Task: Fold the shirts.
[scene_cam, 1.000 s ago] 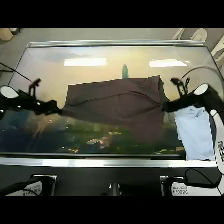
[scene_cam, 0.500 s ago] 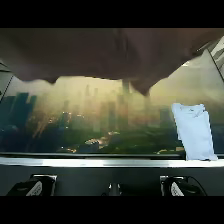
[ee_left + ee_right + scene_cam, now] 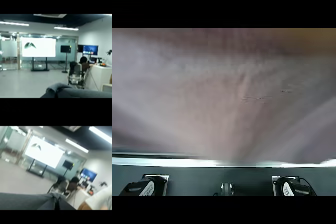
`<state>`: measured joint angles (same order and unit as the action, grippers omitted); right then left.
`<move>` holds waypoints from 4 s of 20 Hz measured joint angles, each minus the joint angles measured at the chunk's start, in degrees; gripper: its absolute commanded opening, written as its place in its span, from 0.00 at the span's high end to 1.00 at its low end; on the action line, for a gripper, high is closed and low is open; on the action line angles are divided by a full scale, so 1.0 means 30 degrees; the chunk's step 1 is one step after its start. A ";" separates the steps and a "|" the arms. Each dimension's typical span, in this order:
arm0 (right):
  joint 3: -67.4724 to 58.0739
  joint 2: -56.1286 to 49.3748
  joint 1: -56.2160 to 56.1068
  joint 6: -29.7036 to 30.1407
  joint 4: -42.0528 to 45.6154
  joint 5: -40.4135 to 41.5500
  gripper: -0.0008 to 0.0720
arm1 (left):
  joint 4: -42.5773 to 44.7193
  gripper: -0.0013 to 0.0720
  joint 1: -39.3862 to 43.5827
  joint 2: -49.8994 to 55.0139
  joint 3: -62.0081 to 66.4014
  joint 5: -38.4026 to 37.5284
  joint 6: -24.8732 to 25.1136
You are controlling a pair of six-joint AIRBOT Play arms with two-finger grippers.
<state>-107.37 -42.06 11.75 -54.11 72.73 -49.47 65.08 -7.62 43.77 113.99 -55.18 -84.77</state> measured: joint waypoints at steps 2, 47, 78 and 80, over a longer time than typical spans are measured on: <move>-0.0044 -0.1158 -0.0007 -0.0117 0.0211 -0.1953 0.97 | 0.0729 0.95 0.0000 0.0991 -0.0131 -0.1843 -0.0211; 0.6594 -1.8965 -0.3286 -0.2958 0.2178 -0.9581 0.53 | 0.1384 0.42 -0.0729 1.6553 -1.2845 -0.7082 0.0372; 2.1974 -0.7861 -0.0415 -0.1297 0.2441 -1.0324 0.29 | 0.0787 0.95 -0.2739 0.8349 -2.6571 -0.4546 0.0765; 2.3168 -0.7519 -0.0415 -0.1151 0.1829 -0.9777 0.32 | 0.0758 0.95 -0.2739 0.8342 -2.6578 -0.4481 0.0765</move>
<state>-37.87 -64.62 10.50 -57.56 78.22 -78.81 67.35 -15.84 68.79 34.26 -68.62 -82.48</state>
